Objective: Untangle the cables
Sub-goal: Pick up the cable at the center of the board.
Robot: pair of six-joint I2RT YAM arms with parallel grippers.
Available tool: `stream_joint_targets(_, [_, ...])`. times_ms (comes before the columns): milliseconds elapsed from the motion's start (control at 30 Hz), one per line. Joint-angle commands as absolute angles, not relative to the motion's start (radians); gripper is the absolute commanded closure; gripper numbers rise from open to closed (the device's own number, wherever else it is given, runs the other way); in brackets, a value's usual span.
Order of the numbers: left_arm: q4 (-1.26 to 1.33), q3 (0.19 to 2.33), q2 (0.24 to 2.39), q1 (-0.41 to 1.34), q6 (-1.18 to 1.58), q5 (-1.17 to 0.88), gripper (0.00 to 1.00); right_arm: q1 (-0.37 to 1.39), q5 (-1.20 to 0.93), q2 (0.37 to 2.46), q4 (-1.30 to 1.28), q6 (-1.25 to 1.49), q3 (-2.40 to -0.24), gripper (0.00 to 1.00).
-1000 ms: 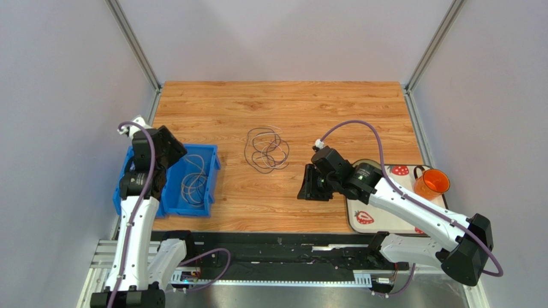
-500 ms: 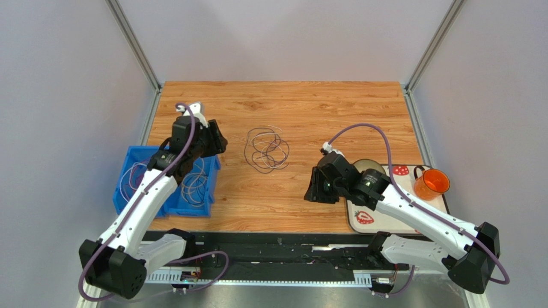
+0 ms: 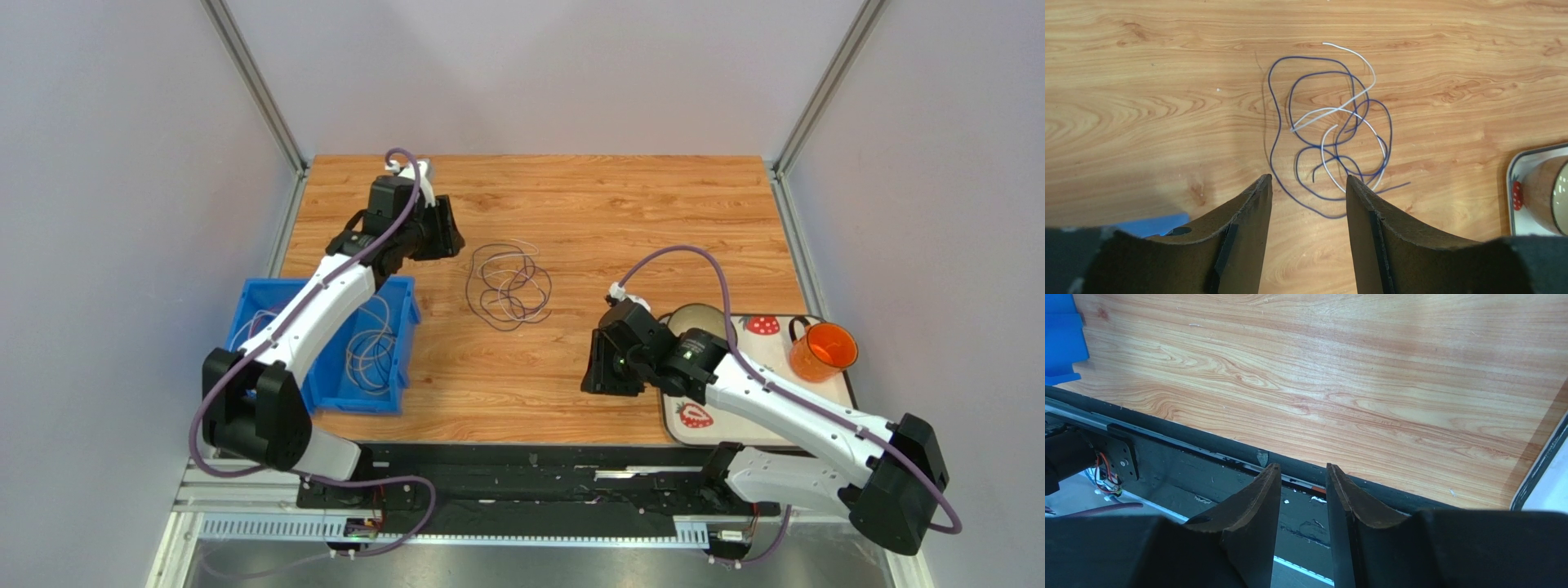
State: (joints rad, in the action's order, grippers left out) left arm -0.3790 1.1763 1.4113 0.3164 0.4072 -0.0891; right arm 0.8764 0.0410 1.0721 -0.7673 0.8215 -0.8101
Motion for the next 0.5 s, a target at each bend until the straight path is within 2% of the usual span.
stream_joint_targets(0, [-0.367, 1.255, 1.505, 0.322, 0.377, -0.081, 0.45, 0.877, 0.032, 1.091, -0.695, 0.793, -0.795, 0.63])
stream_joint_targets(467, [-0.345, 1.362, 1.747, 0.396, 0.258, -0.137, 0.45, 0.874, -0.034, 1.193, -0.626, 0.767, -0.778, 0.64])
